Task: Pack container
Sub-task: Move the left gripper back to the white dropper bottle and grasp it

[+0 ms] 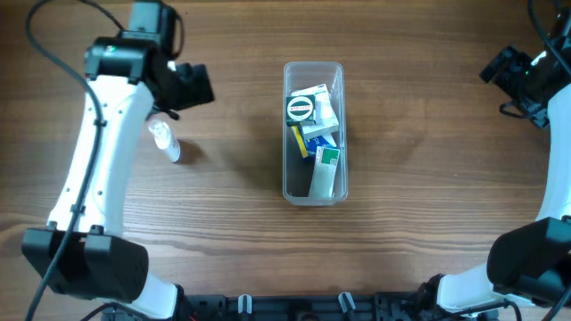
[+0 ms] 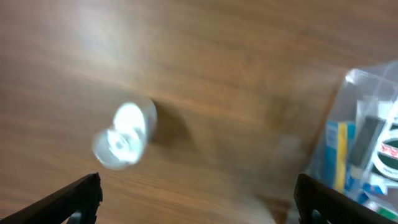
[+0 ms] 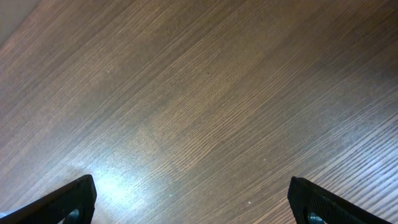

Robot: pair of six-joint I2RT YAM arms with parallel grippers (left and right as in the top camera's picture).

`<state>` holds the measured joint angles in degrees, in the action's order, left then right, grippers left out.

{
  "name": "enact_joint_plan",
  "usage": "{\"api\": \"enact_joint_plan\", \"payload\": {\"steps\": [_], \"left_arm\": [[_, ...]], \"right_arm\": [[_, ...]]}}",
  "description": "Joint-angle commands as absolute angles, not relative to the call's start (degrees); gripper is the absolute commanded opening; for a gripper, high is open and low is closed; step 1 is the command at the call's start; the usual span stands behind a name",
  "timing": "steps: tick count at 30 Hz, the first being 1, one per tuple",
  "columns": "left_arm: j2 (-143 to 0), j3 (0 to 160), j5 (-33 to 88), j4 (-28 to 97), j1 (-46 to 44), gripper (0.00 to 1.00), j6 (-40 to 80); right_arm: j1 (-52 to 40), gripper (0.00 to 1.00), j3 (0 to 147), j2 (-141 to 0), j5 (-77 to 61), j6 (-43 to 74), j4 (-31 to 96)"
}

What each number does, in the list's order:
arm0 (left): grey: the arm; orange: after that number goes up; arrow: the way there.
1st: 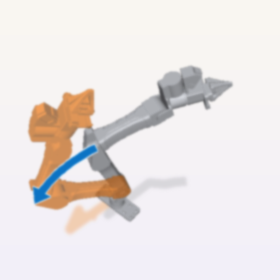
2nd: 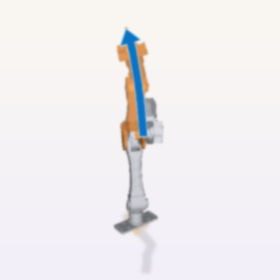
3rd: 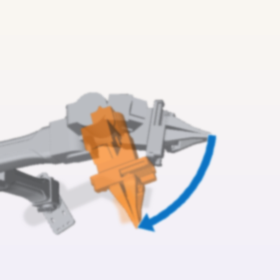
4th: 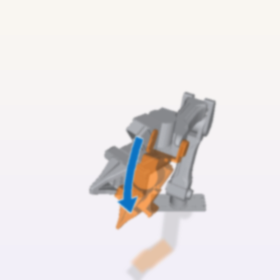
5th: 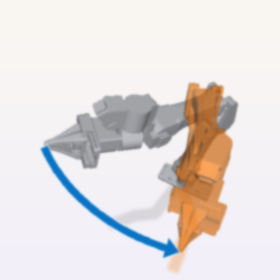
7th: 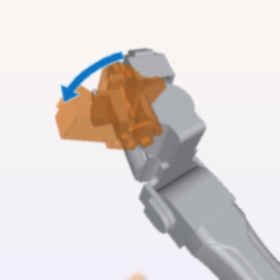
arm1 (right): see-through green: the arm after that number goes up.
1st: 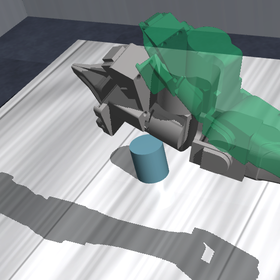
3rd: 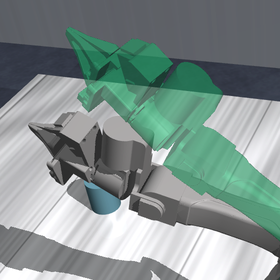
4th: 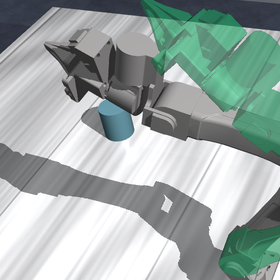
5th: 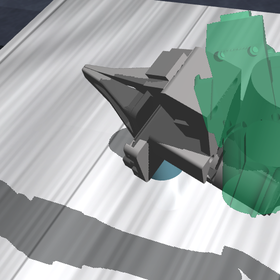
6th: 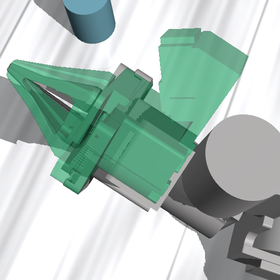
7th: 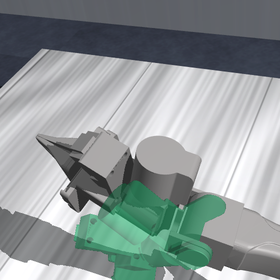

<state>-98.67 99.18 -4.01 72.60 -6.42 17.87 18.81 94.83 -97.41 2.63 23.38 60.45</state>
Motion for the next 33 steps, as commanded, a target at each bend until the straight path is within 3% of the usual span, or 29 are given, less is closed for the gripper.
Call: {"api": "enact_joint_plan", "payload": {"steps": [1,10,20,30,33], "left_arm": [[-98.26,99.59,-4.12,70.76,-1.37,1.0,10.0],[-100.44,93.3,-0.49,72.84,2.7,1.0,10.22],[-101.67,81.19,-0.49,63.35,2.7,0.99,10.26],[-106.24,80.58,-0.49,58.7,2.7,0.98,10.22],[-106.32,80.58,-0.47,59.09,2.7,0.93,10.24]], "right_arm": [[18.68,1.0,94.52,-98.04,3.18,24.16,60.42],[18.68,1.0,94.52,-98.04,3.18,24.16,60.42],[18.68,1.0,94.52,-98.04,3.18,24.16,60.42],[18.68,1.0,94.52,-98.04,3.18,24.16,60.42],[18.68,1.0,94.52,-98.04,3.18,24.16,60.42]]}}
